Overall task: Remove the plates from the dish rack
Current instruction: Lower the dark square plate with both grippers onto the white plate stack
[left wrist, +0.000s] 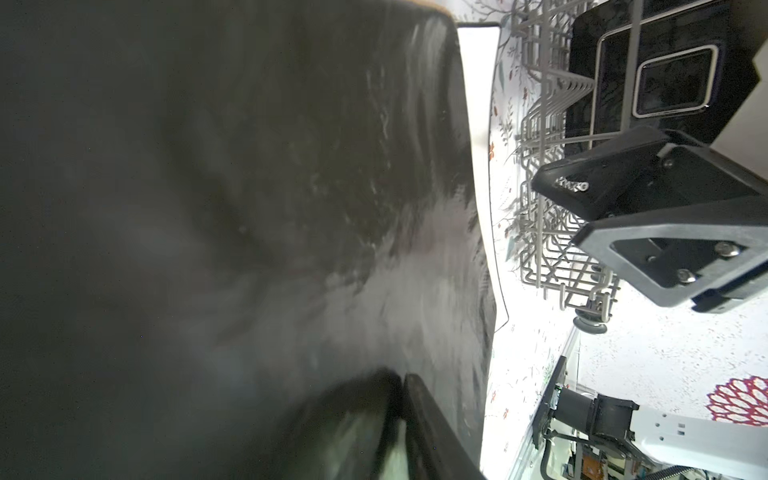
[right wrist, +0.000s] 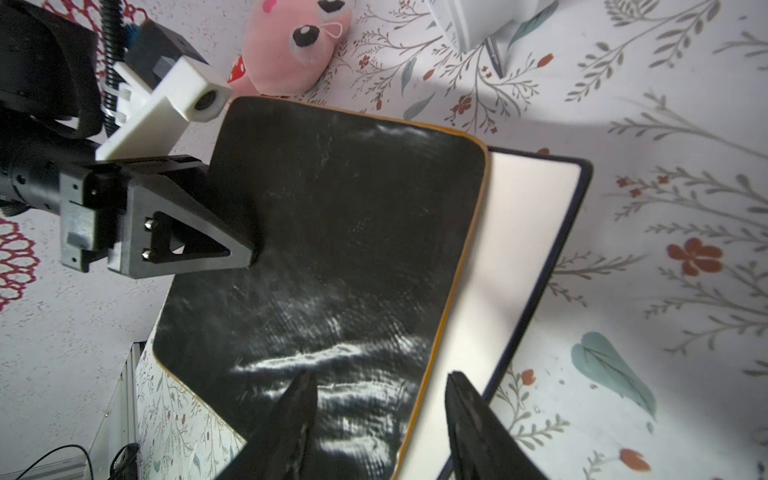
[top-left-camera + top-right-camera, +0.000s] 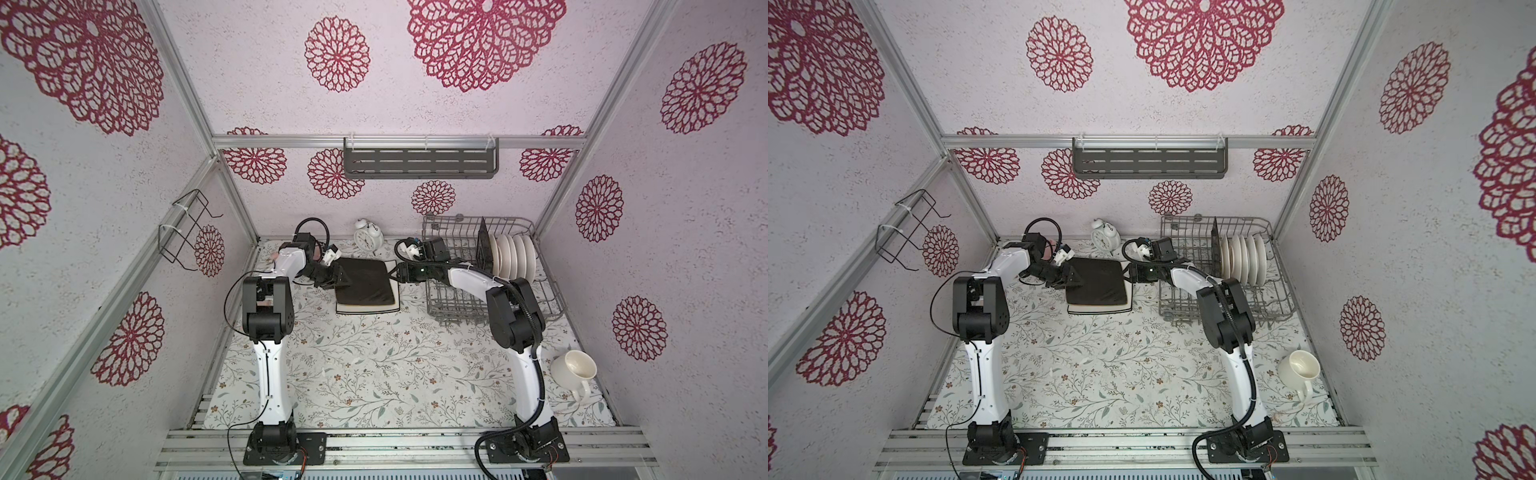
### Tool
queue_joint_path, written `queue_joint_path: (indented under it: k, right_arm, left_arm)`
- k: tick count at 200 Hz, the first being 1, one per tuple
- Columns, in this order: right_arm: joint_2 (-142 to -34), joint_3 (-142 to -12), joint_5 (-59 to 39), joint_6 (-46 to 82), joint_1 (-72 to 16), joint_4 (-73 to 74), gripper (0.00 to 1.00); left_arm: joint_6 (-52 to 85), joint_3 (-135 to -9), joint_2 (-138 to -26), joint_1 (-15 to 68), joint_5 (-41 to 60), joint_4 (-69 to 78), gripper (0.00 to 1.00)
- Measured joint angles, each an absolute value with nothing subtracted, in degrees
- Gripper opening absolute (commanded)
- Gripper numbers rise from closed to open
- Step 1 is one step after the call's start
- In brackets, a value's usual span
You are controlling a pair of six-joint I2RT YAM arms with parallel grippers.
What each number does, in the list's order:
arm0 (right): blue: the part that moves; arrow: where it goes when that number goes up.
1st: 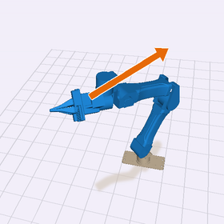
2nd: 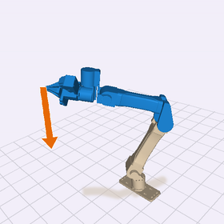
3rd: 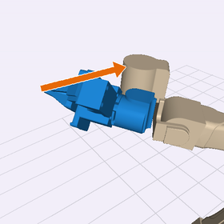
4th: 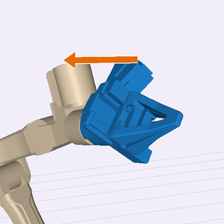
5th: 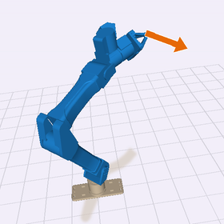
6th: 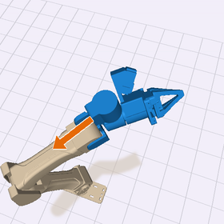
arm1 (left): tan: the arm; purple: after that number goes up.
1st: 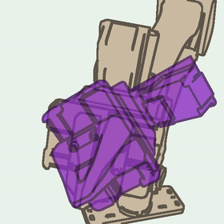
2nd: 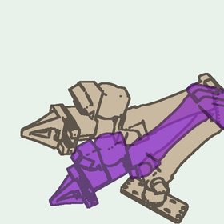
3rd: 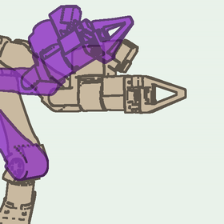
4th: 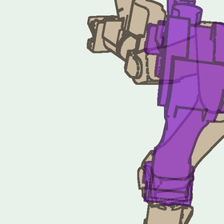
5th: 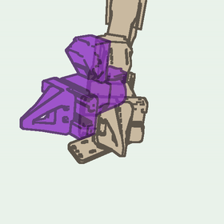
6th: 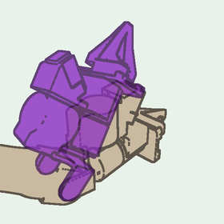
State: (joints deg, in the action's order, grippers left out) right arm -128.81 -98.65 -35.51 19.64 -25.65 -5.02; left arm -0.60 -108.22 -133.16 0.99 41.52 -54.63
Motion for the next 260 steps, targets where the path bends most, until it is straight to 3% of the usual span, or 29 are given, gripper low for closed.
queue_joint_path:
  k: [84,127,260]
  right_arm:
    - [-128.8,-98.7,-34.7,19.7,-25.6,-4.9,0.53]
    - [-128.8,-98.7,-34.7,19.7,-25.6,-4.9,0.53]
    - [-128.9,-98.7,-33.2,19.7,-25.6,-5.4,0.55]
  left_arm:
    - [-0.6,-110.8,-134.8,1.0,38.3,-56.3,0.39]
    - [-1.0,-112.1,-135.5,1.1,35.7,-57.0,0.45]
    - [-2.0,-113.2,-135.5,3.5,29.8,-56.2,0.45]
